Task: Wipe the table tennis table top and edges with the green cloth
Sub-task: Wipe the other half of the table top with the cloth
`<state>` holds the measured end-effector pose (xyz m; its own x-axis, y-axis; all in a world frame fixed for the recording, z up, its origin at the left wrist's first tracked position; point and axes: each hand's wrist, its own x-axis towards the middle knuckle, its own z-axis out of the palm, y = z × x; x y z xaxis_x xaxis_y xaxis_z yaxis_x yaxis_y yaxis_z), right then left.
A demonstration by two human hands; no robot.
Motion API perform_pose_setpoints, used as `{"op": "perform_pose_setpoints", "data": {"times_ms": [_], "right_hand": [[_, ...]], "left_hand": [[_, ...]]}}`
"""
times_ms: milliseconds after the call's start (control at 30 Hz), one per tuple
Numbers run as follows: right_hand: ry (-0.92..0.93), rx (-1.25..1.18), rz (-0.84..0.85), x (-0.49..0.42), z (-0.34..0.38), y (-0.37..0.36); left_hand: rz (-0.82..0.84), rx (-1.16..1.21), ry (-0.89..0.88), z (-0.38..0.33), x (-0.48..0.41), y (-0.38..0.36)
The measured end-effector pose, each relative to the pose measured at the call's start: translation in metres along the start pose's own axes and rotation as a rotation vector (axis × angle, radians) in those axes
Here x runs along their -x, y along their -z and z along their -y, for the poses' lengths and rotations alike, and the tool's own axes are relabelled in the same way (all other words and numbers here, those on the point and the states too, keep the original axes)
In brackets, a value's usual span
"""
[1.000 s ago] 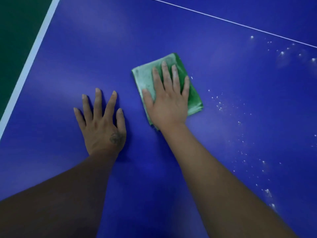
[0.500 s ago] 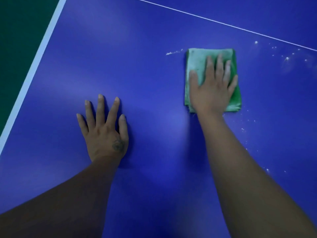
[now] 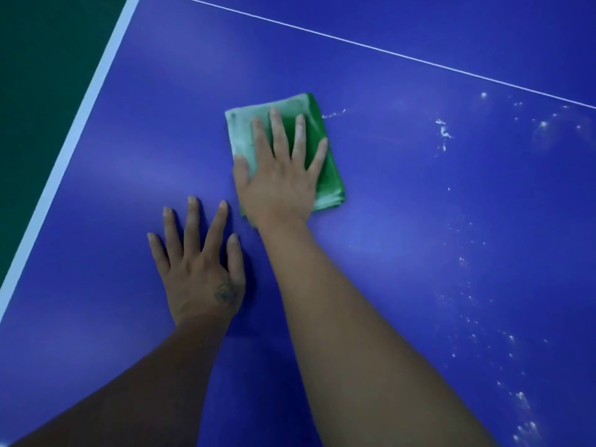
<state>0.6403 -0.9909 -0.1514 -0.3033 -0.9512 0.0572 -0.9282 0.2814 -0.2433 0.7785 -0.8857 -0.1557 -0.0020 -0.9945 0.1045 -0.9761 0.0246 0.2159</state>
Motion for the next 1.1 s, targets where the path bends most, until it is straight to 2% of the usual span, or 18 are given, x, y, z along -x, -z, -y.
{"op": "perform_pose_setpoints", "data": {"times_ms": [167,300,400,533,700,833,933,1100], "right_hand": [[-0.084,0.050,0.029,-0.064,-0.068,0.014],[-0.345,0.054,0.023,-0.085,-0.155,0.037],[-0.458,0.044,-0.001,-0.070,-0.171,0.045],[-0.452,0.110,0.031,-0.017,-0.128,0.043],[-0.195,0.135,0.068,0.060,-0.101,0.046],[-0.070,0.119,0.019,0.057,-0.130,0.050],[-0.126,0.118,0.017,0.008,-0.163,0.051],[-0.369,0.076,0.066,-0.083,-0.232,0.067]], "left_hand": [[0.017,0.019,0.009,-0.001,0.000,0.001],[0.022,0.012,0.001,-0.001,-0.001,0.001],[0.060,-0.007,0.004,0.000,-0.002,-0.001],[0.088,-0.004,0.021,-0.001,-0.003,0.005],[0.100,0.052,0.071,-0.009,-0.003,0.012],[0.043,0.136,0.341,-0.069,-0.017,0.006],[0.034,0.051,0.342,-0.104,-0.023,-0.009],[-0.009,0.009,0.304,-0.096,-0.019,-0.023]]}}
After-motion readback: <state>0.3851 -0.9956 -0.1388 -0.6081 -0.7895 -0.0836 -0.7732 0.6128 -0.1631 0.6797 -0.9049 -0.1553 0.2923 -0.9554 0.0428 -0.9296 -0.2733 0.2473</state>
